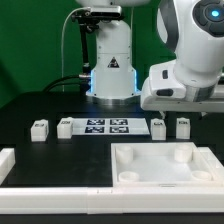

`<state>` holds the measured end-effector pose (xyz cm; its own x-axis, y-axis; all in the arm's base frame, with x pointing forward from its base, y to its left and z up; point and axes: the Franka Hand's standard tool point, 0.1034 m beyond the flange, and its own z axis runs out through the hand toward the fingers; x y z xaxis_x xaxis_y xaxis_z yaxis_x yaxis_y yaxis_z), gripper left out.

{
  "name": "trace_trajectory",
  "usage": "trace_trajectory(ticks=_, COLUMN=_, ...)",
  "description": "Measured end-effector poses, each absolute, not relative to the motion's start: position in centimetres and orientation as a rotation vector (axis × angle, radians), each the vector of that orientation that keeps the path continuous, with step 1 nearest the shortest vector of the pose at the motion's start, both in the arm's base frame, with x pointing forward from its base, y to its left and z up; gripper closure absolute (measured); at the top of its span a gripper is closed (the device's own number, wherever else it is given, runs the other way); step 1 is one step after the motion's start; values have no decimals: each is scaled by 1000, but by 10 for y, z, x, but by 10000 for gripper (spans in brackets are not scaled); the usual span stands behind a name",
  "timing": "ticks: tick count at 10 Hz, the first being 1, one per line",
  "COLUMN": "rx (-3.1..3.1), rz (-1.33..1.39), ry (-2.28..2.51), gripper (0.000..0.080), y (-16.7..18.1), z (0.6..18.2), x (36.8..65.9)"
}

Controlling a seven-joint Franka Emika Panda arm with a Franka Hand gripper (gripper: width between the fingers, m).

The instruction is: Assemble one leg

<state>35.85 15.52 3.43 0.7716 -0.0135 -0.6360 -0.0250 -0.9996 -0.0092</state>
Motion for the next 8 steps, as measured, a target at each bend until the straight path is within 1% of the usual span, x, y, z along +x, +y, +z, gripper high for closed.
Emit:
trace_trajectory(ticks=2, rx=-2940, rz=1061, ry=25, gripper=150, y=162, z=33, x=355)
trace_trajectory(ticks=6, rx=-2922, rz=1105, ry=34, gripper=150, y=158, z=19, x=354)
trace_trajectory(ticks=7, rx=-2851, rz=1297, ry=16, gripper=150, y=154, z=21, x=347)
trace_trajectory(ticks=8, rx=-2853, rz=1272, ry=23, gripper=150, y=158, z=12, x=358)
